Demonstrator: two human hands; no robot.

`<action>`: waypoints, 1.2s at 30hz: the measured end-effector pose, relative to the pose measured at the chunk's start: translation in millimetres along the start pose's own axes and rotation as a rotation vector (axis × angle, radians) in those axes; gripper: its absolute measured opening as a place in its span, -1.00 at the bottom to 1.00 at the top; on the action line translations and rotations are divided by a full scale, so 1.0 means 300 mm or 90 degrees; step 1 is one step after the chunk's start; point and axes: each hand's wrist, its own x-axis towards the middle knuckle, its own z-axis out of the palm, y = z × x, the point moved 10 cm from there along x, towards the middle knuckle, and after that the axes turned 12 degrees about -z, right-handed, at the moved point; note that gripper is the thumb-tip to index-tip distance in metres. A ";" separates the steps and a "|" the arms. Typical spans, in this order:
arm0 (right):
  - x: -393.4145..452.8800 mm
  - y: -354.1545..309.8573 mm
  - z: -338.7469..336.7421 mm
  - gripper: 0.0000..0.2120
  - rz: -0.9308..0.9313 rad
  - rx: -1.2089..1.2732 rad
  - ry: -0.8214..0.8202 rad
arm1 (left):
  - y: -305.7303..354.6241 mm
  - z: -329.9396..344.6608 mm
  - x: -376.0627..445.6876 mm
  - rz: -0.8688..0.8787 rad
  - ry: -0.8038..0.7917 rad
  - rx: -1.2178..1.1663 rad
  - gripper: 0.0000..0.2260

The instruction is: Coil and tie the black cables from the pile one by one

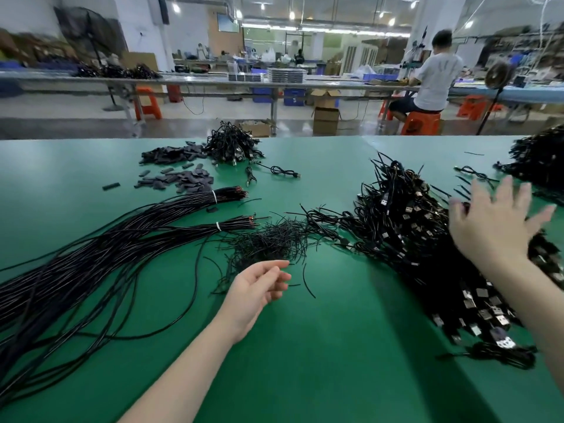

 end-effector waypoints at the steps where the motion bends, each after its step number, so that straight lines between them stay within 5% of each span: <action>1: -0.037 -0.113 -0.013 -0.50 -0.075 0.018 0.051 | -0.001 0.012 -0.001 -0.008 0.006 0.011 -0.82; 3: -0.141 -0.342 0.023 -0.57 -0.207 0.107 0.072 | 0.020 0.022 0.000 -0.027 -0.006 -0.037 -0.82; 6: -0.309 -0.609 0.199 -0.60 -0.326 0.240 -0.063 | 0.135 -0.105 0.016 0.038 0.102 -0.009 -0.82; 10: -0.428 -0.673 0.343 -0.65 -0.276 0.370 -0.126 | 0.356 -0.400 0.012 0.157 0.429 0.571 -0.74; 14: -0.411 -0.651 0.362 -0.74 -0.243 0.378 -0.113 | 0.417 -0.720 0.027 0.032 0.604 0.947 -0.58; 19: -0.405 -0.654 0.360 -0.79 -0.252 0.346 -0.094 | 0.434 -0.863 0.059 -0.035 0.607 1.047 -0.60; 24: -0.399 -0.657 0.371 -0.80 -0.256 0.324 -0.104 | 0.488 -0.828 0.042 0.060 0.654 1.081 -0.68; 29: -0.400 -0.656 0.373 -0.81 -0.251 0.330 -0.114 | 0.495 -0.775 0.055 0.106 0.525 1.025 -0.74; 36: -0.401 -0.655 0.366 -0.81 -0.249 0.337 -0.105 | 0.566 -0.733 0.010 0.189 0.518 1.001 -0.80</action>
